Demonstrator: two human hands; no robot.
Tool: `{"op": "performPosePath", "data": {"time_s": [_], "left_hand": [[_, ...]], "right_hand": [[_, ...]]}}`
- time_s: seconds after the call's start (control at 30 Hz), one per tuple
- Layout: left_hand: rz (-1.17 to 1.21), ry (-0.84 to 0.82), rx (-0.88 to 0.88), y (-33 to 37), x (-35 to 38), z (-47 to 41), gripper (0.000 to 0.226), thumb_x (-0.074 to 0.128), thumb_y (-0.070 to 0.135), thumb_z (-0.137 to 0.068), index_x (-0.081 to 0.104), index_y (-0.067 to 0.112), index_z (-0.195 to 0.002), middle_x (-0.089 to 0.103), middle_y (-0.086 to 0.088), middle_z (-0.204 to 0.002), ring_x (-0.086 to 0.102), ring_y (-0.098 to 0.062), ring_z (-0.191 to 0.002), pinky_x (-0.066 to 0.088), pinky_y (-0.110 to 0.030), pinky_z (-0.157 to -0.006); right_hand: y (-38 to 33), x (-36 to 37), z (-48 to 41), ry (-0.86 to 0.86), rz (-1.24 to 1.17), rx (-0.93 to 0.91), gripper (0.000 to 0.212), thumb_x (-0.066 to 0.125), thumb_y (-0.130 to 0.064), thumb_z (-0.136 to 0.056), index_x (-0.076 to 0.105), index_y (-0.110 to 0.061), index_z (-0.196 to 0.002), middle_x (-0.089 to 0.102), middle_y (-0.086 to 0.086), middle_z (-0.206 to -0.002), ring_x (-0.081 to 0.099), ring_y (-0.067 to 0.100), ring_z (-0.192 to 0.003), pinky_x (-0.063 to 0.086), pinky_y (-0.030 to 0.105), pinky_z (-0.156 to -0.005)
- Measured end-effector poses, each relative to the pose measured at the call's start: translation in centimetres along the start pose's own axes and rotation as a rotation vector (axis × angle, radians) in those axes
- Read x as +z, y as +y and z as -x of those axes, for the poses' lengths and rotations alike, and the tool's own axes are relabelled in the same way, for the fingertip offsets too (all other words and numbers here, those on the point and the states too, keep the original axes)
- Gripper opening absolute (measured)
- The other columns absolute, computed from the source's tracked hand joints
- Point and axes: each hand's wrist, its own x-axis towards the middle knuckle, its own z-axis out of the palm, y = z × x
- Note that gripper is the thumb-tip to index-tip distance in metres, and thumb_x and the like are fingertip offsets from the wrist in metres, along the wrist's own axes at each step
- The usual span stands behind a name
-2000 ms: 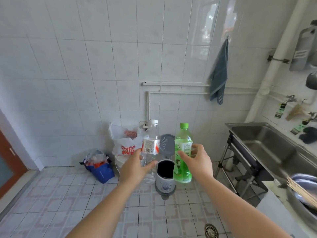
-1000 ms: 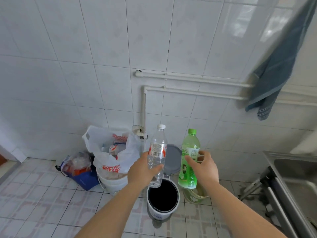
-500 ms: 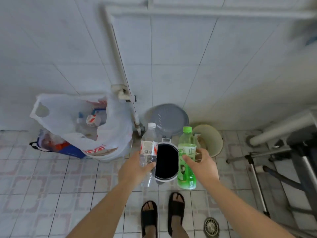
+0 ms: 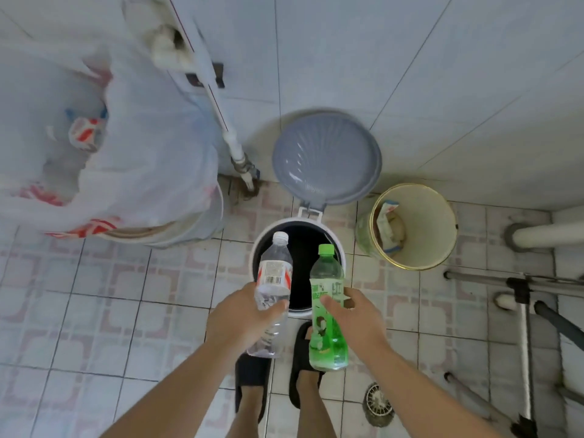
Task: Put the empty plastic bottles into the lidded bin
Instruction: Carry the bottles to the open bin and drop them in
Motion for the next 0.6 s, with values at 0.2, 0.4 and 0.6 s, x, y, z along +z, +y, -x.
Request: {"op": "performPosePath", "data": {"time_s": [0.2,0.4,0.6], "left_hand": [[-0.033,-0.022,-0.132,0.7,4.3,-6.2,0.059,0.048,0.077,-0.069,0.056,0.024,-0.093,0.065,0.004,-0.080,0.059,-0.016,-0.073,0.042,-0.028,-0.058],[0.031,-0.082,-0.206,0.4,6.5,-10.9,0.054,0.051,0.073,-0.069,0.053,0.023,-0.090,0.062,0.004,-0.076,0.057,-0.013,-0.068,0.035,-0.027,-0.053],[0.087,-0.027,-0.231,0.6,8.4,-14.6,0.061,0.047,0.074,-0.071,0.049,0.019,-0.094,0.064,-0.002,-0.087,0.062,-0.023,-0.078,0.050,-0.034,-0.067]], "right_hand": [[1.3,3.3,-6.9,-0.027,0.031,0.087,0.040,0.055,-0.058,-0.081,0.061,-0.021,-0.096,0.065,-0.003,-0.083,0.059,0.016,-0.074,0.040,0.029,-0.058],[1.1,6.2,-11.0,-0.001,0.103,0.111,0.044,0.051,-0.063,-0.078,0.060,-0.022,-0.090,0.064,0.000,-0.081,0.062,0.018,-0.070,0.048,0.029,-0.059],[-0.2,8.2,-14.2,0.029,0.178,0.067,0.051,0.048,-0.060,-0.082,0.058,-0.016,-0.106,0.057,0.007,-0.106,0.061,0.028,-0.086,0.045,0.033,-0.066]]}}
